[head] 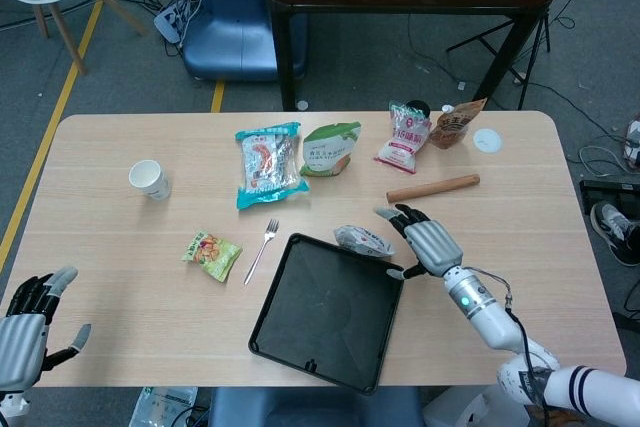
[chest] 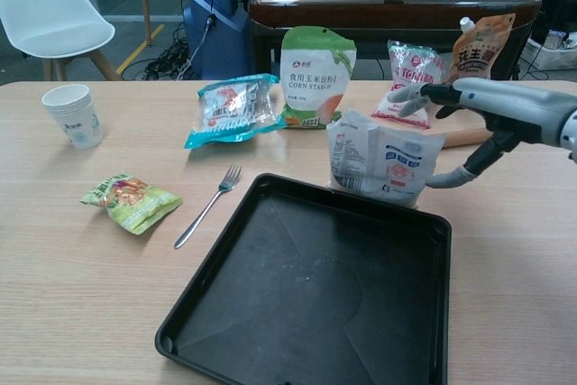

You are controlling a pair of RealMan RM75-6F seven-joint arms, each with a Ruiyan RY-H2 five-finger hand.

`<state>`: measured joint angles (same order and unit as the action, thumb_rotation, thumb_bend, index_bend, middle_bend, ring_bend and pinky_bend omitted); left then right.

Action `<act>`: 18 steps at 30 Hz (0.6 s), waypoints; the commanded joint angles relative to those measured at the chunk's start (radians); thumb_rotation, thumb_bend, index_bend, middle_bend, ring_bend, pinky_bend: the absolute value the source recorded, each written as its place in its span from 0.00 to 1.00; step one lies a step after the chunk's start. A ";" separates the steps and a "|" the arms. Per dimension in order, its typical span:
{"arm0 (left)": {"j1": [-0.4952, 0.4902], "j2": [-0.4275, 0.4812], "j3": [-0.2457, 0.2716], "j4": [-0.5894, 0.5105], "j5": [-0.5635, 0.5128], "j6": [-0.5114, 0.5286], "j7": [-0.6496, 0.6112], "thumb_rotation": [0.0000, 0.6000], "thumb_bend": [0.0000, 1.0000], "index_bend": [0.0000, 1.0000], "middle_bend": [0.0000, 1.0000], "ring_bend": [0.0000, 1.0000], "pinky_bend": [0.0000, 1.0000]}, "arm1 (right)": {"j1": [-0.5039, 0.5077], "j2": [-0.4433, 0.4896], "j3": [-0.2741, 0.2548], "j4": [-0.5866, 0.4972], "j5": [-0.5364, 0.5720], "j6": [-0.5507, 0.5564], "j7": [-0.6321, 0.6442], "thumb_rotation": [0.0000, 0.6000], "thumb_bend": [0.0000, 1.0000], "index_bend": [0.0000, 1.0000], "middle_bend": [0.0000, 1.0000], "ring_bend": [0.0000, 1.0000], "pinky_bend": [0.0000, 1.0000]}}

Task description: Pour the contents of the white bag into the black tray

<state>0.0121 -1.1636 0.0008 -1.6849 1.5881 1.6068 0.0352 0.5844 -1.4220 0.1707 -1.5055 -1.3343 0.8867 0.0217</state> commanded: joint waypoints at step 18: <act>0.006 0.001 -0.002 0.014 -0.011 -0.003 -0.010 1.00 0.29 0.12 0.14 0.11 0.05 | 0.026 -0.103 -0.021 0.223 -0.103 0.101 0.208 1.00 0.82 0.54 0.56 0.48 0.68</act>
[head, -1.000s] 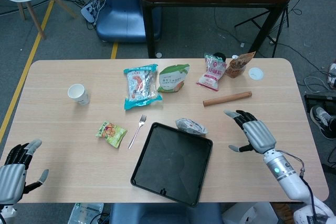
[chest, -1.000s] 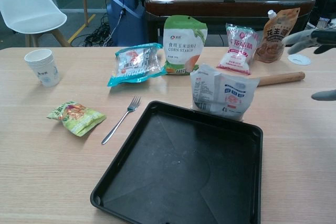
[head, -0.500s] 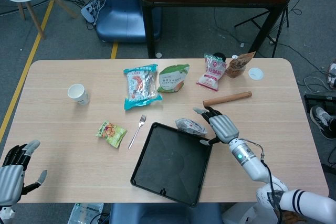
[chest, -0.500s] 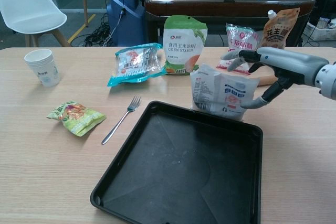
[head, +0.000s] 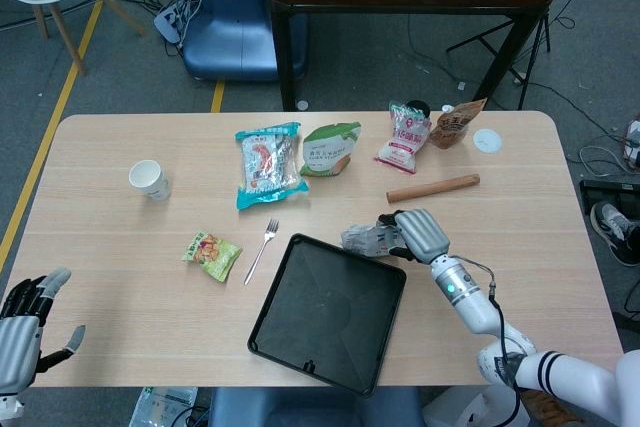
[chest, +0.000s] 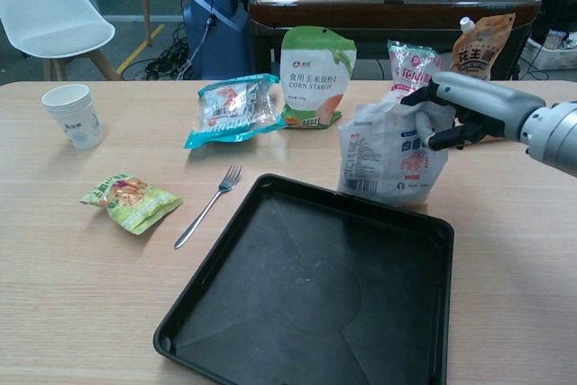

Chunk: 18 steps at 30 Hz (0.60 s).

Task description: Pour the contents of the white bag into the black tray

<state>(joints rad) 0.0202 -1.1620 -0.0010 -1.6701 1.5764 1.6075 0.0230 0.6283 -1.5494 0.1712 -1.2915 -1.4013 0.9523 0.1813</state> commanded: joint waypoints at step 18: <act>-0.016 -0.017 0.002 -0.007 0.001 -0.030 0.026 1.00 0.29 0.12 0.14 0.11 0.05 | -0.105 0.108 -0.105 0.018 -0.095 0.138 0.131 1.00 0.79 0.54 0.55 0.47 0.68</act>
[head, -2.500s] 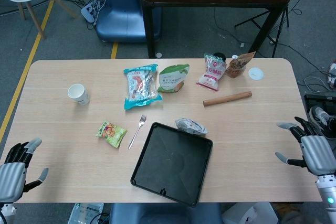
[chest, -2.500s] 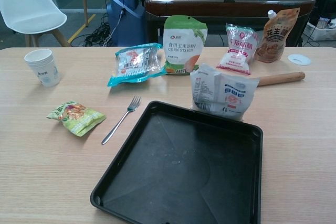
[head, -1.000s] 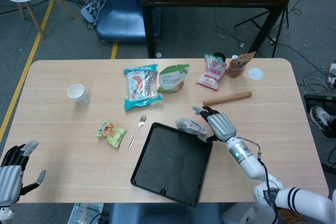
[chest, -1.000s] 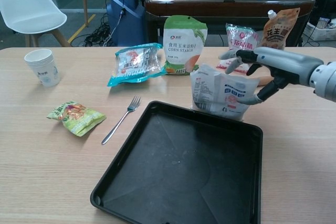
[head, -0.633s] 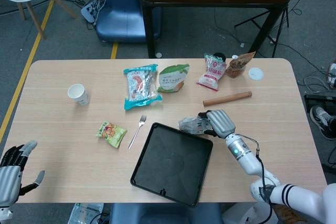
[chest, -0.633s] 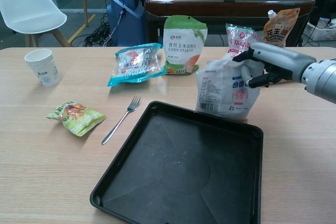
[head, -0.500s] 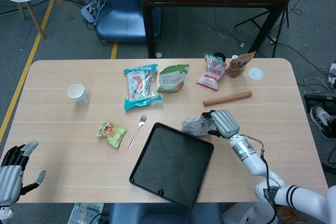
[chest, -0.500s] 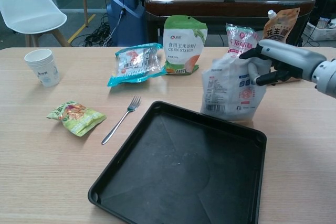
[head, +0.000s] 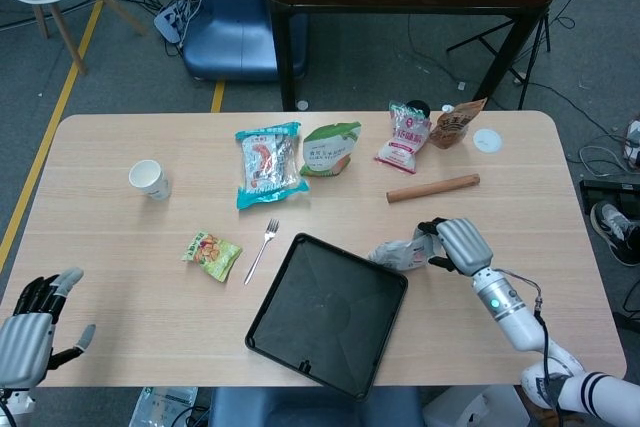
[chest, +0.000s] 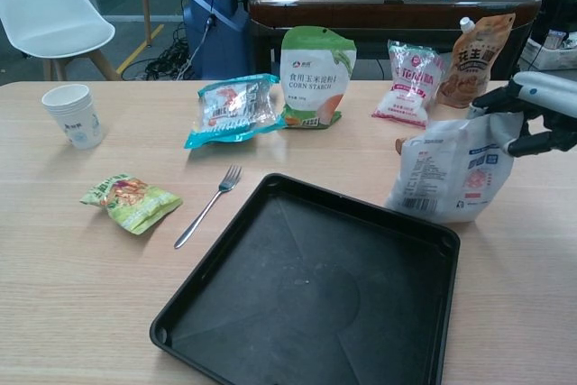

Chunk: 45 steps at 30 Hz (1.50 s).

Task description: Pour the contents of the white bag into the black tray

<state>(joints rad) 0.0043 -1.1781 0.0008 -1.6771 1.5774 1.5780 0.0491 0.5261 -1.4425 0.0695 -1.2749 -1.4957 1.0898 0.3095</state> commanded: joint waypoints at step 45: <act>0.015 0.006 0.009 -0.035 0.006 0.019 0.039 1.00 0.29 0.12 0.13 0.11 0.05 | -0.073 -0.047 -0.062 0.257 -0.028 -0.015 0.318 1.00 0.00 0.16 0.25 0.14 0.23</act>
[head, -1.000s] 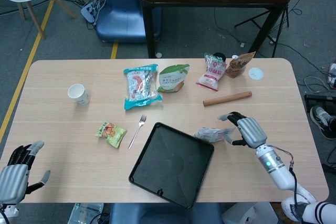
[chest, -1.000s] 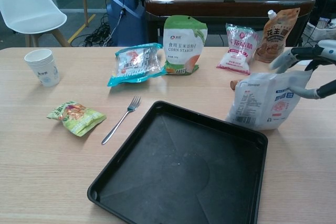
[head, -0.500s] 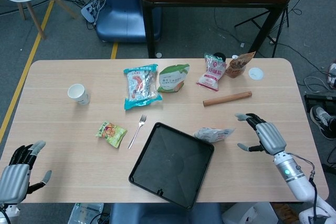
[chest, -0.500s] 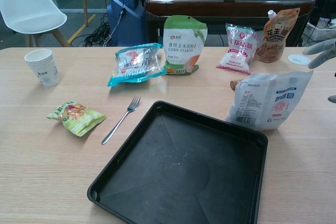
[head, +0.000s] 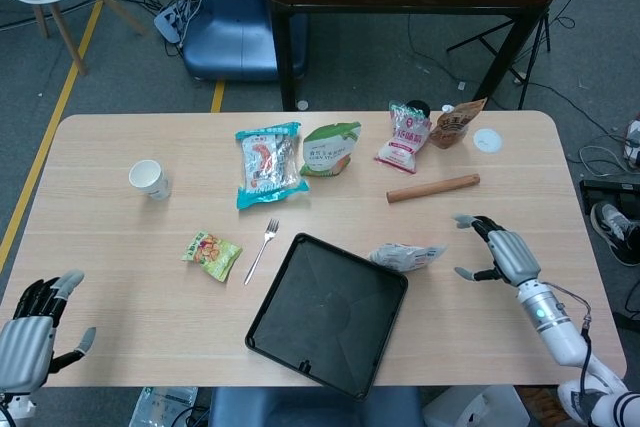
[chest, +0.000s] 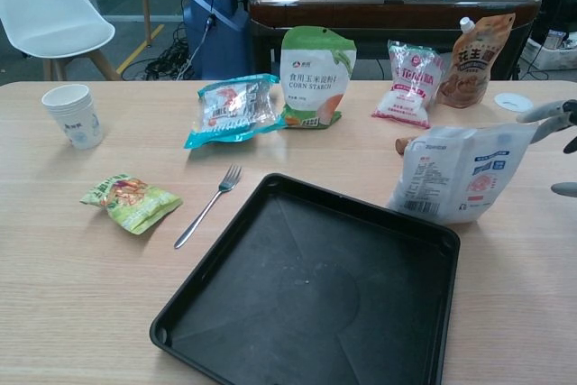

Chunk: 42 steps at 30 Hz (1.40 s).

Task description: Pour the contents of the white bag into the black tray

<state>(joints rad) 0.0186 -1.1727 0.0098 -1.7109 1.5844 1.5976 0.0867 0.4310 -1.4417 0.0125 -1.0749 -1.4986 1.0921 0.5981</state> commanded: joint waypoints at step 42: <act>-0.003 0.001 -0.001 0.014 0.005 -0.007 -0.058 1.00 0.29 0.12 0.14 0.11 0.05 | 0.181 -0.208 0.006 0.211 -0.057 -0.113 -0.139 1.00 0.95 0.54 0.57 0.48 0.68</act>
<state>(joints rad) 0.0160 -1.1715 0.0091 -1.6970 1.5887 1.5904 0.0283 0.6097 -1.6557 0.0121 -0.8586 -1.5619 0.9739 0.4659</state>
